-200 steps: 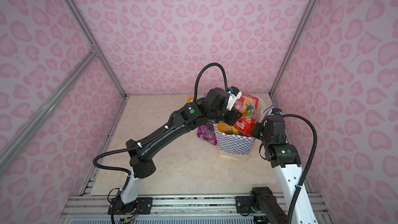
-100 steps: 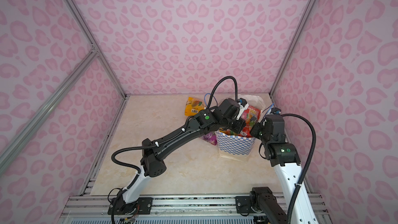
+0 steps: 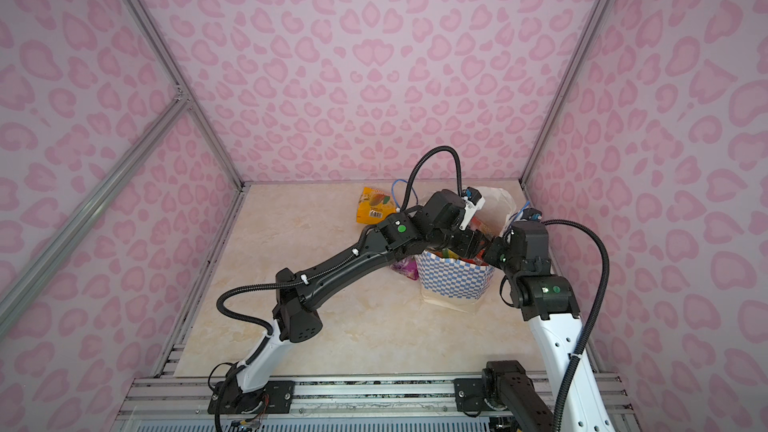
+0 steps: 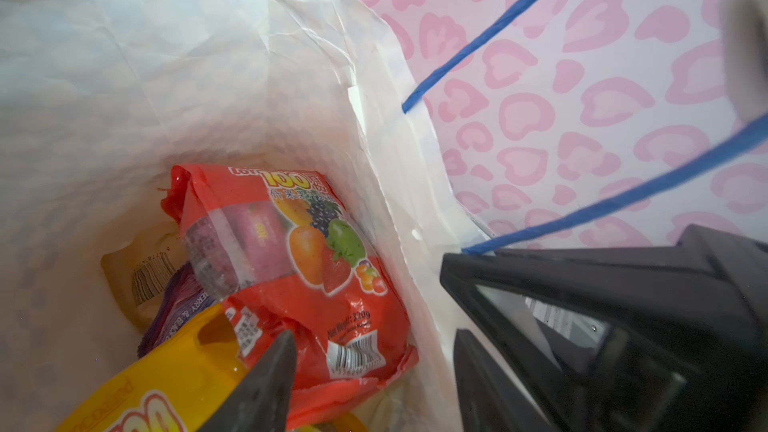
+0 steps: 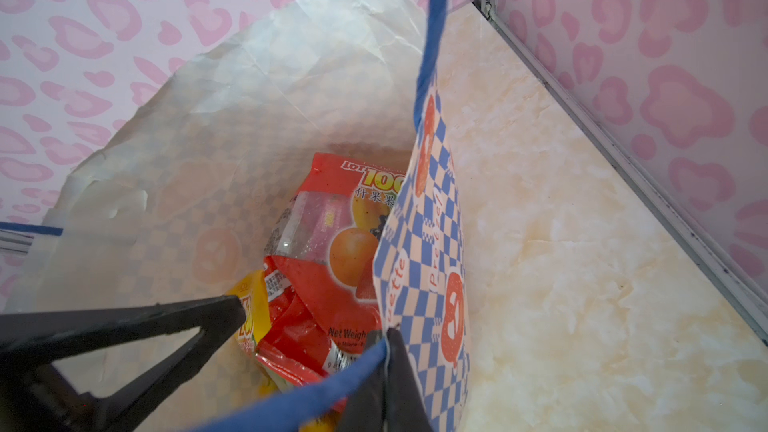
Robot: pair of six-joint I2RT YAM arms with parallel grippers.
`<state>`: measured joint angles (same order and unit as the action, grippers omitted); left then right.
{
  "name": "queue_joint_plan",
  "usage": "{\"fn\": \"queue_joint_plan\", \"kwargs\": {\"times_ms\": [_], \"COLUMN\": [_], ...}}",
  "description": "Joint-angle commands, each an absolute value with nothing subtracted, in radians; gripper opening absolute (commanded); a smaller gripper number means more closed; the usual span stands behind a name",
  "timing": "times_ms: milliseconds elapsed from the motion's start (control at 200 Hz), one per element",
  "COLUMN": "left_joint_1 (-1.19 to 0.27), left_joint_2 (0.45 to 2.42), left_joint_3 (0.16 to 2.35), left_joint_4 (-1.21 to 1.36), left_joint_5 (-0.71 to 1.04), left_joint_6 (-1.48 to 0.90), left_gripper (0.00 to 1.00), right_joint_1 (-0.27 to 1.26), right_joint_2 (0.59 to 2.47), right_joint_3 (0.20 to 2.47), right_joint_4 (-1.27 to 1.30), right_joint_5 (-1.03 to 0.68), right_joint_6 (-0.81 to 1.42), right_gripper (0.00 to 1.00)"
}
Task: Place the snacks into the paper bag
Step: 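Lower the red gummy pack into the bag and open the left gripper, then raise the open left gripper out of the bag and move toward the purple pack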
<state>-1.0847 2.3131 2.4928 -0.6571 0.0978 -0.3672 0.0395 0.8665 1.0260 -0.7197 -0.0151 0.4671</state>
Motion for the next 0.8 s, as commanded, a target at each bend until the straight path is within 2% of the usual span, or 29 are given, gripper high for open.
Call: {"fn": "queue_joint_plan", "kwargs": {"times_ms": [0, 375, 795], "left_joint_1": [-1.083, -1.085, -1.085], "left_joint_2": [2.211, 2.002, 1.876], "left_joint_3": [2.501, 2.423, 2.375], "left_joint_4": [-0.641, -0.631, -0.572], "left_joint_5": [0.098, 0.179, 0.122], "left_joint_6": [-0.364, -0.364, -0.267], "left_gripper": [0.63, 0.73, 0.73], "right_joint_1": [0.04, 0.041, 0.04], "right_joint_2": [0.863, 0.859, 0.856], "right_joint_3": [1.032, 1.022, 1.017], "right_joint_4": [-0.685, -0.683, -0.682], "right_joint_5": [-0.018, -0.008, -0.014], "right_joint_6": [0.466, 0.465, 0.468], "right_gripper": [0.0, 0.0, 0.0]}}
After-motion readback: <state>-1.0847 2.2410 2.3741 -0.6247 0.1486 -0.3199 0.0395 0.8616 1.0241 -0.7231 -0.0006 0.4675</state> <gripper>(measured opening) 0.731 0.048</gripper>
